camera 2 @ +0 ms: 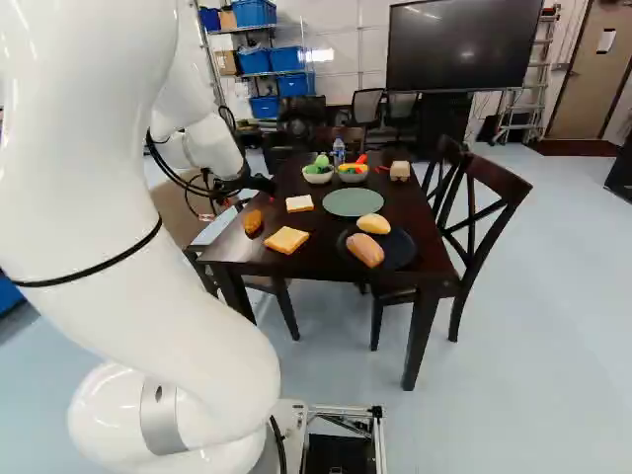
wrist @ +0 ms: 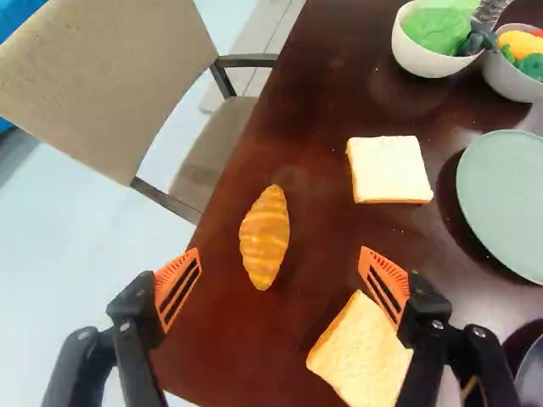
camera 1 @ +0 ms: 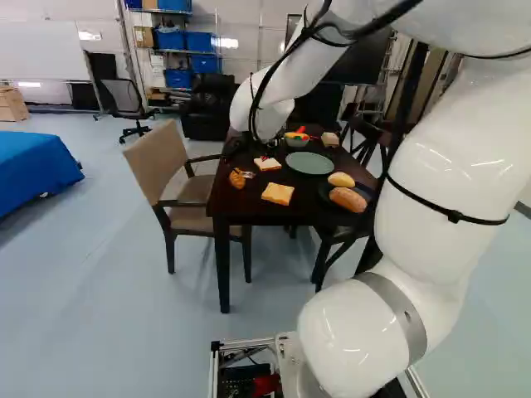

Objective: Move the croissant to the empty plate

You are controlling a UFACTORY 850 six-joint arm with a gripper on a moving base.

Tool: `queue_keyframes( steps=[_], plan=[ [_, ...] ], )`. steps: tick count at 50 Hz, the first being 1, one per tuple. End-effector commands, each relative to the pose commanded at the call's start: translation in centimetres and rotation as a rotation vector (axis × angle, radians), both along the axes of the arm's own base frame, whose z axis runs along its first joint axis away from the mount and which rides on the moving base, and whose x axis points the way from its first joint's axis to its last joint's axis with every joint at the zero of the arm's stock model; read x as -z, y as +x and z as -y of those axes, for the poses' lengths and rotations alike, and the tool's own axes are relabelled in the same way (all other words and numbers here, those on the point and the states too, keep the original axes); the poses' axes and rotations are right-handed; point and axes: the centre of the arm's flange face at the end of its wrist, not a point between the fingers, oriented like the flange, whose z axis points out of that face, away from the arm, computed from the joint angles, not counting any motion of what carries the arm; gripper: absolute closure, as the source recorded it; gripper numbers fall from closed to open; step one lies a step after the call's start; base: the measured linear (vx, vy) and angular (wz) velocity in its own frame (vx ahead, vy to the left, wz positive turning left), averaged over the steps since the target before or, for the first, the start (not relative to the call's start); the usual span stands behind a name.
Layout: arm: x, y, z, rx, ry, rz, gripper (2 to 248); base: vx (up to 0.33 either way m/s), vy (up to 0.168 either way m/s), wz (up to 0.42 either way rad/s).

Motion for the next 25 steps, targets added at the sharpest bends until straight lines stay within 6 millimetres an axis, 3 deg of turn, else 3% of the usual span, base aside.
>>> queue_keyframes(
  steps=[25],
  plan=[
    [0.7, 3.4, -2.2, -0.023, -0.046, -0.167, 3, 0.000, 0.000, 0.000]
  ],
)
